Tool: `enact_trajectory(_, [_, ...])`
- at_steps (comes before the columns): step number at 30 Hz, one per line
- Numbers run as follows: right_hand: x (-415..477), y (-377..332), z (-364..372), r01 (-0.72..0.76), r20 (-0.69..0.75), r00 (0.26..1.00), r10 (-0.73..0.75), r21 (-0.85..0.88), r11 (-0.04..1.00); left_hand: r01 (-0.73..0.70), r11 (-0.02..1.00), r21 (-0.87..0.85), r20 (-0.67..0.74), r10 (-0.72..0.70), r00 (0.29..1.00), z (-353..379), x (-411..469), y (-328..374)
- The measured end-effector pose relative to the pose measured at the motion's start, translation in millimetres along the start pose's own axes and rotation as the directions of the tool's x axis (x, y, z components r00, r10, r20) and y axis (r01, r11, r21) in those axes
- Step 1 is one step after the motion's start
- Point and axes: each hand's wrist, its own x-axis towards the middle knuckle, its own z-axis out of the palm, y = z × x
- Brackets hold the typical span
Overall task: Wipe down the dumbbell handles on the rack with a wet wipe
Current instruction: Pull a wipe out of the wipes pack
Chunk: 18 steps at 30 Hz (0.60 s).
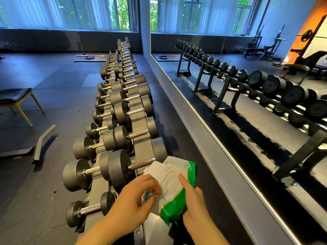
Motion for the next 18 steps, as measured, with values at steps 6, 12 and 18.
enact_trajectory(6, [-14,-1,3,0.084,0.083,0.993,-0.086,0.021,0.996,-0.036,0.993,0.109,-0.139,0.052,0.989,3,-13,9])
enact_trajectory(12, [-25,-2,9,0.217,0.166,0.965,-0.204,-0.062,0.974,0.108,0.993,0.048,-0.279,-0.091,0.956,5,-6,17])
enact_trajectory(18, [-24,0,11,0.264,0.170,0.955,-0.244,-0.106,0.959,0.249,0.968,0.027,-0.203,-0.238,0.950,11,9,17])
